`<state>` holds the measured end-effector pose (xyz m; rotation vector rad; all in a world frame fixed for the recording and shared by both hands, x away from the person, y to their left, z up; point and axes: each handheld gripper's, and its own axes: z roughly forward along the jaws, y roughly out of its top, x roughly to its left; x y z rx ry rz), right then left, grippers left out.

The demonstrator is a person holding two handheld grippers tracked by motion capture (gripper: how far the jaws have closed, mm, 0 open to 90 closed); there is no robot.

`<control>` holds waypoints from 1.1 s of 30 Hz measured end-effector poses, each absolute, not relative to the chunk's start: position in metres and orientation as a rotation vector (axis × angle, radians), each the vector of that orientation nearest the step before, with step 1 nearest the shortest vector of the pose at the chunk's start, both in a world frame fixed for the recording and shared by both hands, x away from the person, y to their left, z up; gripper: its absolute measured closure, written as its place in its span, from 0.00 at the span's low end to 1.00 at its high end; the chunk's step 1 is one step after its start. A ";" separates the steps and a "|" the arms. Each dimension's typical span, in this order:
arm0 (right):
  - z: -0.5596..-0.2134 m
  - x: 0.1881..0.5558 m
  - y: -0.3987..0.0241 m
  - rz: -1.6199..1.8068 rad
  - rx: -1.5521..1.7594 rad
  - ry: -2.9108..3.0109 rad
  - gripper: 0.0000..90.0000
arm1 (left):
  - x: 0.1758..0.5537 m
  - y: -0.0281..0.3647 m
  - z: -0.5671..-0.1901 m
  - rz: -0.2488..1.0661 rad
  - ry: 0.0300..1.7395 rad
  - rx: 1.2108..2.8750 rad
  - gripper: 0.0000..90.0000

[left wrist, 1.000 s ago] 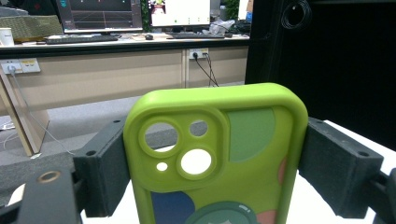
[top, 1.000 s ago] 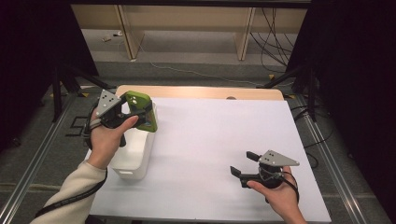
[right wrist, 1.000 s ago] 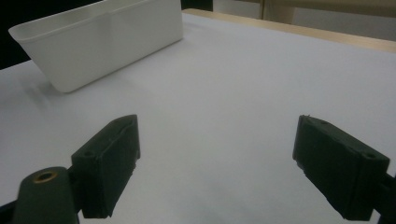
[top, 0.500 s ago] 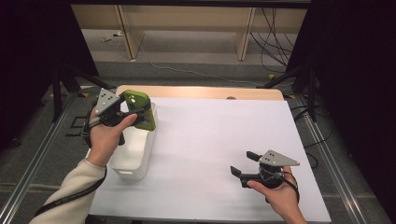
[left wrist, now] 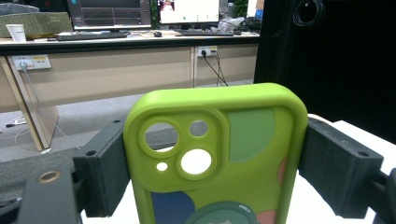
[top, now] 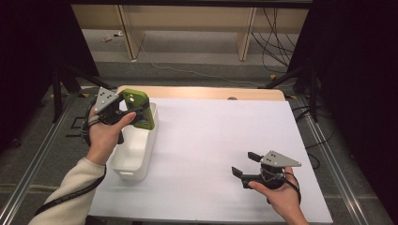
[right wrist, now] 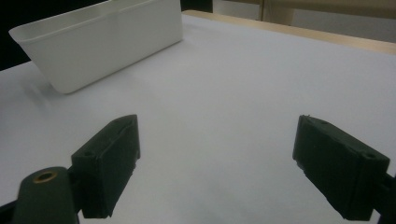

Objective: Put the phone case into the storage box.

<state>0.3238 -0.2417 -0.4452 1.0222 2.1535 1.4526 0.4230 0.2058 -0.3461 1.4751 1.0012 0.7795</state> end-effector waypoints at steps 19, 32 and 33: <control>-0.445 0.324 -0.242 1.448 1.028 2.150 0.18 | 0.431 0.211 -0.348 0.788 1.016 1.475 0.18; -0.445 0.324 -0.242 1.449 1.030 2.151 0.18 | 0.435 0.214 -0.348 0.797 1.025 1.472 0.18; -0.445 0.324 -0.242 1.449 1.029 2.151 0.18 | 0.435 0.215 -0.348 0.798 1.024 1.473 0.18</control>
